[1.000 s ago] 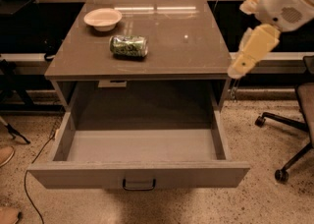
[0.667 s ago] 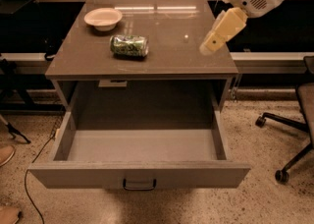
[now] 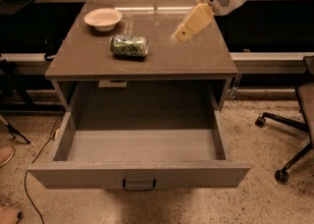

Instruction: Place green can into top drawer

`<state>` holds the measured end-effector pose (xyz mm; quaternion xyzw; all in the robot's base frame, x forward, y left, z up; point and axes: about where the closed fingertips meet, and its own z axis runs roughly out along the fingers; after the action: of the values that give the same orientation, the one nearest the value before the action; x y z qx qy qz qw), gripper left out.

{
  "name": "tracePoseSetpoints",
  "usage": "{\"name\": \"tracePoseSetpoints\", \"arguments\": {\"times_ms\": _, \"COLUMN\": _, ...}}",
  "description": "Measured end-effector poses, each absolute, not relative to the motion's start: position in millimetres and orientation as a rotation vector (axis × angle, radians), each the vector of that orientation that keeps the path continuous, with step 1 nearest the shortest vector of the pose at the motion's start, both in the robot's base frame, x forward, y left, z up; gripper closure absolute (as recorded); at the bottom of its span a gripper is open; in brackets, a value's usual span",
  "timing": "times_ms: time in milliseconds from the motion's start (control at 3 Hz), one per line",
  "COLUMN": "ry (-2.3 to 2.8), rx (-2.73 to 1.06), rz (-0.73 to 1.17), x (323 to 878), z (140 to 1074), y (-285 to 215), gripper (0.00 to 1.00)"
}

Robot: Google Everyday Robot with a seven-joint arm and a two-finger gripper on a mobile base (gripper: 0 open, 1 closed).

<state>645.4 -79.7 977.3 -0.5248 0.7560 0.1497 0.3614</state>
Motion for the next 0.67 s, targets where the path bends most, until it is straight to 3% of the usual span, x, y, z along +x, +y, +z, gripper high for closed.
{"name": "tracePoseSetpoints", "arguments": {"times_ms": 667, "ry": 1.998, "rx": -1.393, "rz": 0.399, "x": 679.9, "z": 919.1, "y": -54.5, "gripper": 0.00}}
